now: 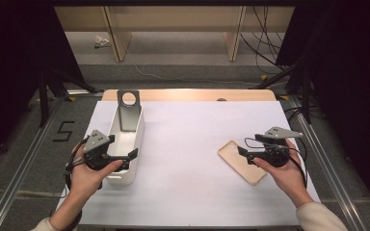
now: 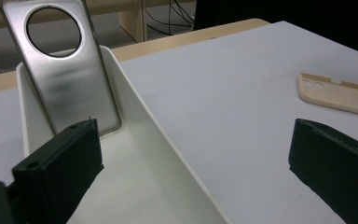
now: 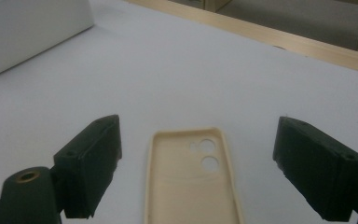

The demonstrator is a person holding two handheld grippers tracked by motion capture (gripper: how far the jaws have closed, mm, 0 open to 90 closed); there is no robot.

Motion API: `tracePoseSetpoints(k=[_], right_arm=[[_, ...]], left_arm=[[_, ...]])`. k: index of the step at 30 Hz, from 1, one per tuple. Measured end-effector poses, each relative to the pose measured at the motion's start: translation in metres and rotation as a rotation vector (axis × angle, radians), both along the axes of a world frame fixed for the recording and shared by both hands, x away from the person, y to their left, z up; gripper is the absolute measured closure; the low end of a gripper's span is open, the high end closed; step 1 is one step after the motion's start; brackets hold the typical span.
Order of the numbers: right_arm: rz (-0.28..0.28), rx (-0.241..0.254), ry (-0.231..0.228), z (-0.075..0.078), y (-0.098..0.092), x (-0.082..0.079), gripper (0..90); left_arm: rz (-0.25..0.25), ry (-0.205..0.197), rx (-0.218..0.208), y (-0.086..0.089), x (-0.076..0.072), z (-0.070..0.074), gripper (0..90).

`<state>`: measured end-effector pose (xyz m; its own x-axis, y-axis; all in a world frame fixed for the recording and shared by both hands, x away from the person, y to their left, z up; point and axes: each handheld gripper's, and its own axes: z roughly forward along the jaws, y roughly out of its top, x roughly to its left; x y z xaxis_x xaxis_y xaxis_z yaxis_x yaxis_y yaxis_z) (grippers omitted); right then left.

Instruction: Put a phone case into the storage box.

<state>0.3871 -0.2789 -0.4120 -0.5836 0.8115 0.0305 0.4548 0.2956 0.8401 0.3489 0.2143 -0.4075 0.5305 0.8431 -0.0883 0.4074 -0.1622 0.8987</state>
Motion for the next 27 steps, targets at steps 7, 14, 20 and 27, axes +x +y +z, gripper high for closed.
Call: tracePoseSetpoints(k=[7,14,20,27], right_arm=[[0.003,-0.001,0.003,0.0001,0.0019,0.0023,16.3],[0.005,0.000,0.005,-0.0008,0.0011,0.0017,16.3],[-0.004,0.005,0.001,-0.0001,-0.0019,-0.0002,16.2],[-0.001,0.007,0.001,0.0002,-0.0006,0.0001,16.2]], left_arm=[[-0.046,-0.008,0.010,0.0021,-0.0088,-0.0078,2.2],[-0.057,-0.027,0.028,0.0060,-0.0054,-0.0097,2.7],[-0.070,-0.027,0.034,0.0044,-0.0051,-0.0097,2.7],[-0.070,-0.024,0.035,0.0047,-0.0050,-0.0104,2.6]])
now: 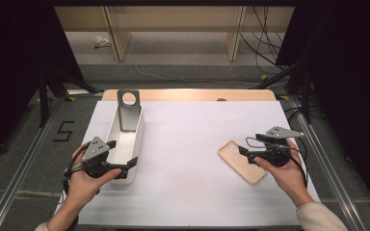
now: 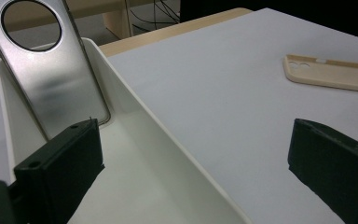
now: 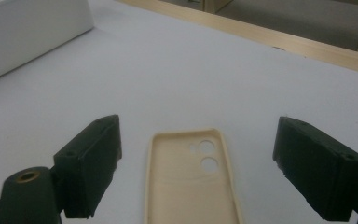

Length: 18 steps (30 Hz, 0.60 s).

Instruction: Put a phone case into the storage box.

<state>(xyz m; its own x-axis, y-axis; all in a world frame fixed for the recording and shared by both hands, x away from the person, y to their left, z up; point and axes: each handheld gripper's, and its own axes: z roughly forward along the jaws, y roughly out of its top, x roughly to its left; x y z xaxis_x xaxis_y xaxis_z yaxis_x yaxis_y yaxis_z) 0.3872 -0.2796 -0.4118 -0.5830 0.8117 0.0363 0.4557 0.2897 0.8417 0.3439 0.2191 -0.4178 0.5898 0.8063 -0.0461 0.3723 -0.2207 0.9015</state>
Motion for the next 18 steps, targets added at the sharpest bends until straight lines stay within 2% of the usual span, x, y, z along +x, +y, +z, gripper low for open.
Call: tracePoseSetpoints(k=[18], right_arm=[[-0.011,0.003,0.007,0.0002,-0.0032,0.0024,16.3]], left_arm=[[-0.007,-0.010,-0.005,-0.0008,-0.0005,0.0004,2.5]])
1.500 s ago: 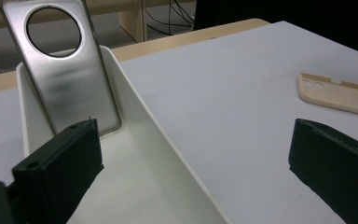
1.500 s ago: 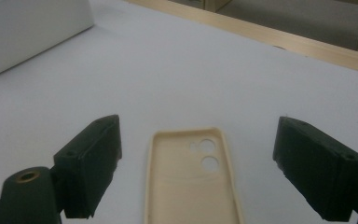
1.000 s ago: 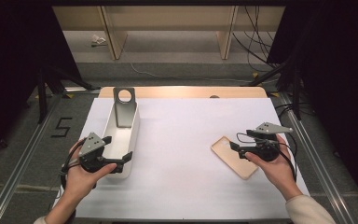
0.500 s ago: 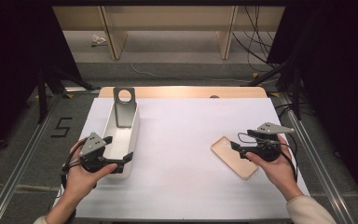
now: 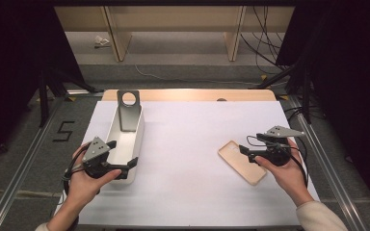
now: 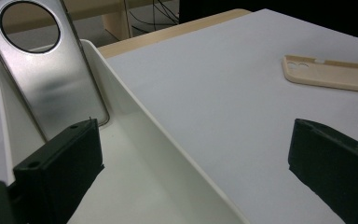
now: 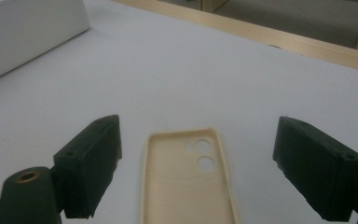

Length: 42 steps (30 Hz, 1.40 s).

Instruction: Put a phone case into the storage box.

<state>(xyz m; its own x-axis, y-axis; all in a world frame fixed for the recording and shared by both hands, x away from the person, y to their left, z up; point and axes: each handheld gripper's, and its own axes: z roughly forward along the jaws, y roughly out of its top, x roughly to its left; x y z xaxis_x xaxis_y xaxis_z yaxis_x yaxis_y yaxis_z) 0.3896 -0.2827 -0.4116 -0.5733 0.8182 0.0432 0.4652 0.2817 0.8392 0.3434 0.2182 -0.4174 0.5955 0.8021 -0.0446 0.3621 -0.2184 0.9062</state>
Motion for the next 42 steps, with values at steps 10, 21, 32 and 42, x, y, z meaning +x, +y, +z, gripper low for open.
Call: tracePoseSetpoints(k=[10,21,32,42], right_arm=[[-0.042,-0.075,0.110,-0.001,-0.012,0.001,71.8],[-0.056,-0.267,0.312,-0.009,-0.023,0.002,90.0],[-0.074,-0.333,0.376,-0.018,-0.027,0.007,90.0],[-0.085,-0.361,0.418,-0.024,-0.028,0.010,90.0]], left_arm=[[0.004,0.009,0.011,-0.001,0.000,-0.003,2.7],[0.013,0.006,0.025,0.002,0.001,-0.004,2.6],[0.010,0.009,0.026,0.001,0.001,-0.005,2.6],[0.010,0.008,0.026,0.001,0.001,-0.005,2.6]])
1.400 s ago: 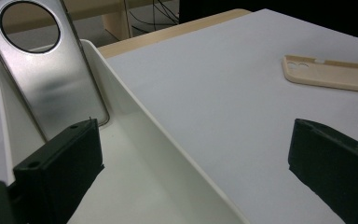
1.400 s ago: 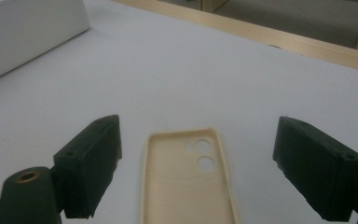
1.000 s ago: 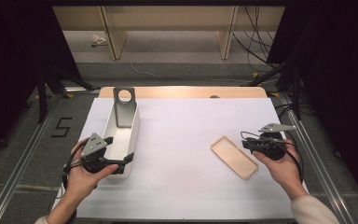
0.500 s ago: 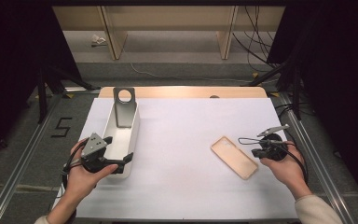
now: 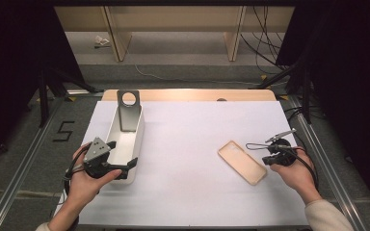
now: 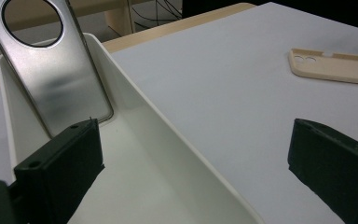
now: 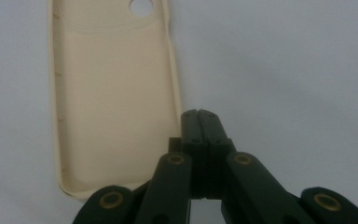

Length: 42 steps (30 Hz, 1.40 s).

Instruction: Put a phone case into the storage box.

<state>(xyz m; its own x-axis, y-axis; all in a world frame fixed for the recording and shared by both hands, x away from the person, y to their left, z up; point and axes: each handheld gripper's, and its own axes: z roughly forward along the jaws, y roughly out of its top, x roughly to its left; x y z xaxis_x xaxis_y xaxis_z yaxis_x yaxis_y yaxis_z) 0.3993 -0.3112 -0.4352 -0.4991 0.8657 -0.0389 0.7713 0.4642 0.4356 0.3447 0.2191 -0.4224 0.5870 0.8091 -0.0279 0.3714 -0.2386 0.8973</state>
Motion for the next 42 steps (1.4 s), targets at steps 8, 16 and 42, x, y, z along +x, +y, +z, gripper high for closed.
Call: tracePoseSetpoints(k=[8,16,42], right_arm=[[-0.012,-0.012,0.027,-0.004,-0.003,0.002,90.0],[0.007,-0.038,0.061,-0.010,0.000,0.004,90.0],[0.119,-0.077,0.179,-0.015,0.015,-0.002,90.0]], left_arm=[[0.000,0.001,0.000,0.000,0.000,0.000,2.6],[-0.003,0.002,-0.003,-0.001,0.000,-0.001,2.6],[-0.007,0.005,-0.005,-0.001,0.000,-0.001,2.6]])
